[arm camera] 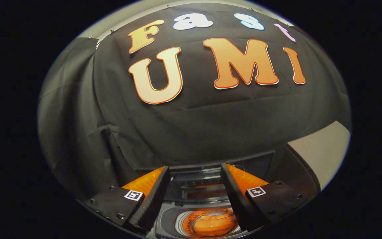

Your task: Put the clothes into the washing machine and then close the washing machine lid.

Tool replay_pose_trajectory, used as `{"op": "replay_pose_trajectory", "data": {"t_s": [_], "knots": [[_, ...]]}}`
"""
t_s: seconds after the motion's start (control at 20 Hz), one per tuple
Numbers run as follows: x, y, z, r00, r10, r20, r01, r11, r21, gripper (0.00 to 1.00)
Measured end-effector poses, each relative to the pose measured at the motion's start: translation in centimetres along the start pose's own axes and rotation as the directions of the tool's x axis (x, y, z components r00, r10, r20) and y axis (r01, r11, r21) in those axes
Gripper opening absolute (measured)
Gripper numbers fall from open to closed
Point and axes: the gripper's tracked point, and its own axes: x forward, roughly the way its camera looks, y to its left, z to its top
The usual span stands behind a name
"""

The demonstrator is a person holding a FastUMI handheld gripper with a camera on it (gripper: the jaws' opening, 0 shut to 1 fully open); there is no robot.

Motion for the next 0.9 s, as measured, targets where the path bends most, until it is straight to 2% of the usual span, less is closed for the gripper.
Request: {"op": "replay_pose_trajectory", "data": {"t_s": [0.25, 0.6, 0.8, 0.9], "knots": [[5.2, -3.5, 2.8, 0.997, -0.072, -0.006, 0.072, 0.997, -0.042, 0.98], [11.5, -7.8, 0.2, 0.983, -0.144, -0.117, 0.133, 0.987, -0.095, 0.98], [13.0, -8.2, -1.6, 0.972, -0.174, -0.155, 0.16, 0.982, -0.098, 0.98], [13.2, -8.5, -1.6, 0.972, -0.191, -0.137, 0.175, 0.977, -0.124, 0.98]]}}
